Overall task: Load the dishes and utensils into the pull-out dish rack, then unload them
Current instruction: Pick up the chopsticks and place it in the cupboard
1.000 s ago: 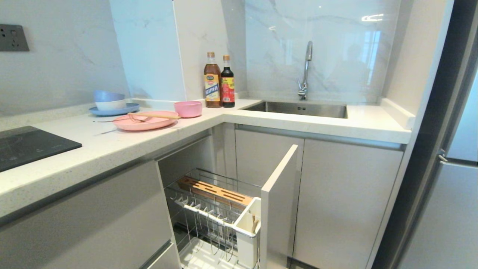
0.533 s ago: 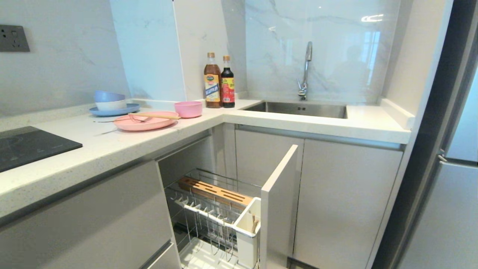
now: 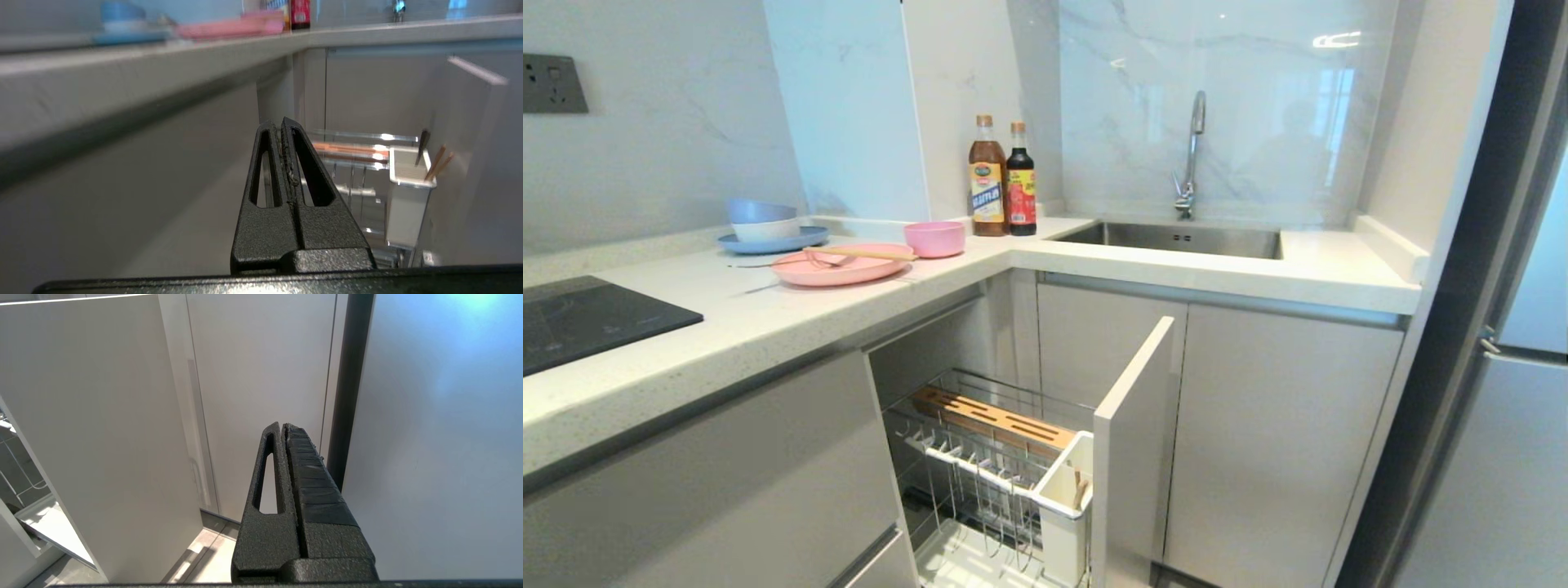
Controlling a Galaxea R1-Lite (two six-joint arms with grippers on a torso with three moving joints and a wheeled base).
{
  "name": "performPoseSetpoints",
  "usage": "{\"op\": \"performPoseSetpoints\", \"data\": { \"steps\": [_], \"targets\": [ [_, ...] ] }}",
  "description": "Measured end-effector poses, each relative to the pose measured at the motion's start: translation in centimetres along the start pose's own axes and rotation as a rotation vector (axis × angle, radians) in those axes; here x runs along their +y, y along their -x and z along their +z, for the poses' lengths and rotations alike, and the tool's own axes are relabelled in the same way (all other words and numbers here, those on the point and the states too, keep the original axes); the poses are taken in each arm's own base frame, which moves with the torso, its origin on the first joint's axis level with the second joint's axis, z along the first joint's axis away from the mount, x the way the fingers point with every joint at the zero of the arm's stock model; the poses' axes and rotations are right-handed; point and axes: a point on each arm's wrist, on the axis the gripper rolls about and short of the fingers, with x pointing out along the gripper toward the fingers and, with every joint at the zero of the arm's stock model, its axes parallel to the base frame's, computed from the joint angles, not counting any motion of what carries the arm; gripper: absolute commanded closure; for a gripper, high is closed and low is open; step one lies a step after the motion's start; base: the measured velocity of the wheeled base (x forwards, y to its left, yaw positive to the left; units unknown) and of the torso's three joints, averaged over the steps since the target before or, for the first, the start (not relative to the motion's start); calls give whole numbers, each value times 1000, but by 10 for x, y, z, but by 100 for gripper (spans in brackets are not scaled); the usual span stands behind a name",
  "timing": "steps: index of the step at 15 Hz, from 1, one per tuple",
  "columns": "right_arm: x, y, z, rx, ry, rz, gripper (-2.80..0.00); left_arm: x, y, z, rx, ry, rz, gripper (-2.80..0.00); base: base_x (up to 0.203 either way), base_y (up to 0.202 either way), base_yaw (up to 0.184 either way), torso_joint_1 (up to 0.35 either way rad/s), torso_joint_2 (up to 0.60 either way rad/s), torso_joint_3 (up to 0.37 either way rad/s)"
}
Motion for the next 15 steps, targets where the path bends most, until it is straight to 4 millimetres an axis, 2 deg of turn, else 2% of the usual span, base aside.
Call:
{"op": "performPoseSetpoints", "data": {
  "steps": [3, 6, 11, 15],
  "targets": [
    [0, 0, 0, 0, 0, 0, 0, -4, -4, -39, 45, 5, -4, 0, 0, 0, 0, 0, 0, 0],
    [0, 0, 0, 0, 0, 0, 0, -5, -5, -54, 71, 26, -10, 0, 0, 0, 0, 0, 0, 0],
    [0, 0, 0, 0, 0, 0, 0, -5, -5, -55, 68, 148, 13, 0, 0, 0, 0, 0, 0, 0],
    [0, 0, 0, 0, 0, 0, 0, -5, -5, -55, 64, 161, 22, 0, 0, 0, 0, 0, 0, 0]
  ]
}}
